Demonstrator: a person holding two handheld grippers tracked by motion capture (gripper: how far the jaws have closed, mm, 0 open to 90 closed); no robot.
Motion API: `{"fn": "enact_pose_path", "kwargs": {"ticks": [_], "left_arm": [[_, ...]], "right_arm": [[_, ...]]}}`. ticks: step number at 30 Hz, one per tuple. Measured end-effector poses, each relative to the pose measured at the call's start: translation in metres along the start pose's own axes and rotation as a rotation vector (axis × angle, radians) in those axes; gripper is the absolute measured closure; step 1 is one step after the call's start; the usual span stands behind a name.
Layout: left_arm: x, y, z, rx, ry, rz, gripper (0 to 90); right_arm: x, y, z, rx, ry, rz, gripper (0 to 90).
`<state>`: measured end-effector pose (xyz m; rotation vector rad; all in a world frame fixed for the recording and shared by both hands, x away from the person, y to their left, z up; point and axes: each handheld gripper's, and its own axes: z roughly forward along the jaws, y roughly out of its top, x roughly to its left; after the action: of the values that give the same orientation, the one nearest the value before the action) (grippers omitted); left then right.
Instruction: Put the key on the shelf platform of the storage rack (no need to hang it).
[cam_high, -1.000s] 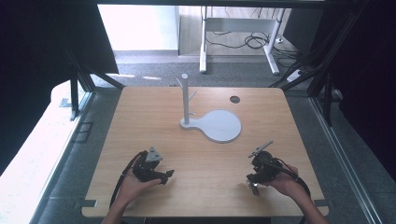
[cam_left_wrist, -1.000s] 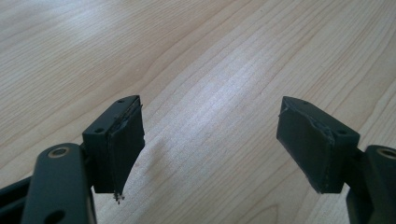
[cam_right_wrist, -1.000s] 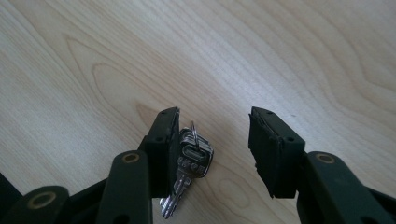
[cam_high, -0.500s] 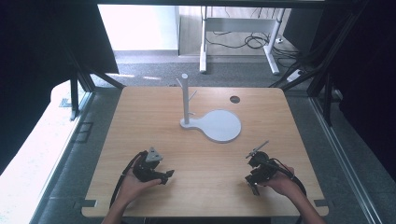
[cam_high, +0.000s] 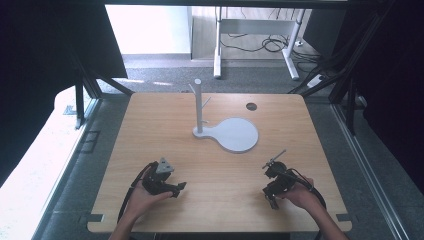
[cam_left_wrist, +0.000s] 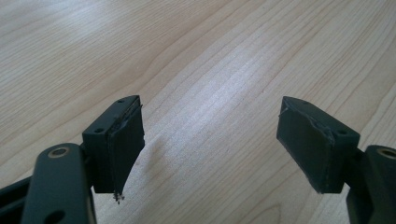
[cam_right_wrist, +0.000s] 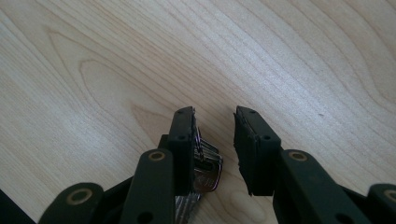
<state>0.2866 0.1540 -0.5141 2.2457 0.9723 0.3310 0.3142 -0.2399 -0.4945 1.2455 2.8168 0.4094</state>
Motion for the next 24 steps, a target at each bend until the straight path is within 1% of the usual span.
{"fn": "enact_pose_path", "kwargs": {"ticks": [9,14,18,24], "left_arm": [[-0.0003,-0.0003,0.0013,0.005,-0.001,0.000,23.4],[-0.0008,-0.0006,0.0025,0.010,-0.002,-0.001,23.3],[-0.0005,-0.0008,0.0026,0.011,-0.002,-0.001,23.3],[0.0006,-0.0012,0.0028,0.010,-0.003,-0.003,23.3]], "right_arm": [[-0.0037,-0.0002,-0.0013,-0.003,-0.001,0.017,70.8],[-0.0031,0.0005,0.0020,0.010,0.012,0.018,73.1],[-0.0023,0.0012,0.0032,0.021,0.012,0.020,75.0],[0.0000,0.0023,0.0031,0.046,0.029,0.017,82.0]]}}
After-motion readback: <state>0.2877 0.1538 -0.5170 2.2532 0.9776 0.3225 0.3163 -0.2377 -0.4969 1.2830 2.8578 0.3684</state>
